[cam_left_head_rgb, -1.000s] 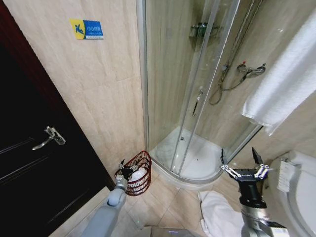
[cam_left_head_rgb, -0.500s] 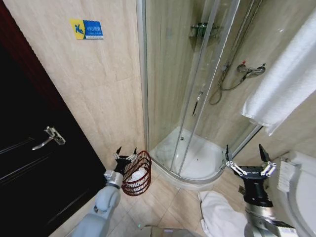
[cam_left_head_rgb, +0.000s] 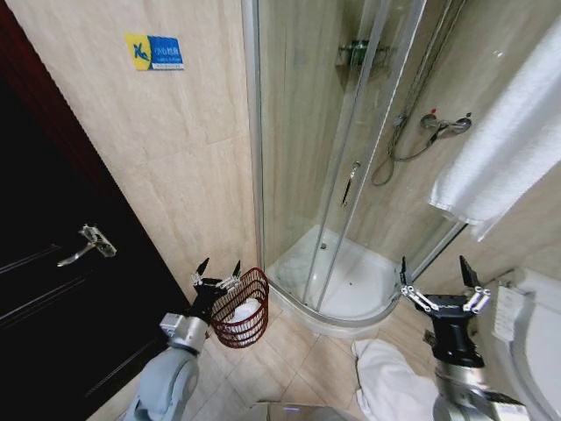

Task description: Discard the used towel into the hamper.

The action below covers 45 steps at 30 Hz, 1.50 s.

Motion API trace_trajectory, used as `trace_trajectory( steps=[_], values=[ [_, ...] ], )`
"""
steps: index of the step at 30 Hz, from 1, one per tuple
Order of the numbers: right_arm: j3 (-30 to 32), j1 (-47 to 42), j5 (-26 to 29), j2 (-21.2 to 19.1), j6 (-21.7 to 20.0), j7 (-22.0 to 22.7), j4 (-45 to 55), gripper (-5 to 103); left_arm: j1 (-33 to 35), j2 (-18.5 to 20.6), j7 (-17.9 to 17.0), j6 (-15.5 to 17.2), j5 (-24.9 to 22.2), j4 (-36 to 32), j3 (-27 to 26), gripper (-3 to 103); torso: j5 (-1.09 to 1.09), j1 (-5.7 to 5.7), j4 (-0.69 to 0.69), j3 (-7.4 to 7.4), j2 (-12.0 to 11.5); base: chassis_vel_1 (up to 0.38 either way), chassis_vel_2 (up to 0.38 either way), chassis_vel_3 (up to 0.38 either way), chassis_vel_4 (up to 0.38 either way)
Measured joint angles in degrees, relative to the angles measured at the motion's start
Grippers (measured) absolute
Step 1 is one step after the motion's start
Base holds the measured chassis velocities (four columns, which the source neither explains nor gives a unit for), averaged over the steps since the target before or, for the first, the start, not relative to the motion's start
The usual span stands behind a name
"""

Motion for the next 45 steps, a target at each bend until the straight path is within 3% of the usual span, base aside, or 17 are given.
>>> trace_trajectory(
  steps=[11, 19, 24, 35, 45],
  values=[
    [-0.7, 0.6, 1.4, 0.0, -1.8, 0.1, 1.0, 100, 2.8, -2.0, -0.6, 0.3, 2.0, -3.9, 0.7, 100, 0.00, 0.00, 0.00, 0.00, 0.0, 0.000, 0.000, 0.000, 0.000],
    [-0.8, 0.4, 5.1, 0.0, -5.8, 0.6, 4.7, 100, 6.1, -3.0, 0.3, -0.1, 6.0, -6.9, 1.1, 100, 0.00, 0.00, 0.00, 0.00, 0.0, 0.000, 0.000, 0.000, 0.000],
    [-1.6, 0.9, 5.5, 0.0, -7.9, 0.9, 6.6, 100, 7.4, -6.1, 1.3, -0.7, 9.9, -8.3, 2.3, 100, 0.00, 0.00, 0.00, 0.00, 0.0, 0.000, 0.000, 0.000, 0.000],
    [-1.9, 1.0, 5.3, 0.0, -8.4, 0.7, 7.0, 100, 10.1, -11.4, 2.2, -2.6, 13.9, -8.5, 5.2, 100, 0.00, 0.00, 0.00, 0.00, 0.0, 0.000, 0.000, 0.000, 0.000],
    [-1.7, 1.1, 5.5, 0.0, -8.8, 0.7, 7.3, 100, 10.4, -12.1, 2.6, -3.6, 15.2, -7.6, 5.7, 100, -0.01, 0.00, 0.00, 0.00, 0.0, 0.000, 0.000, 0.000, 0.000]
  ],
)
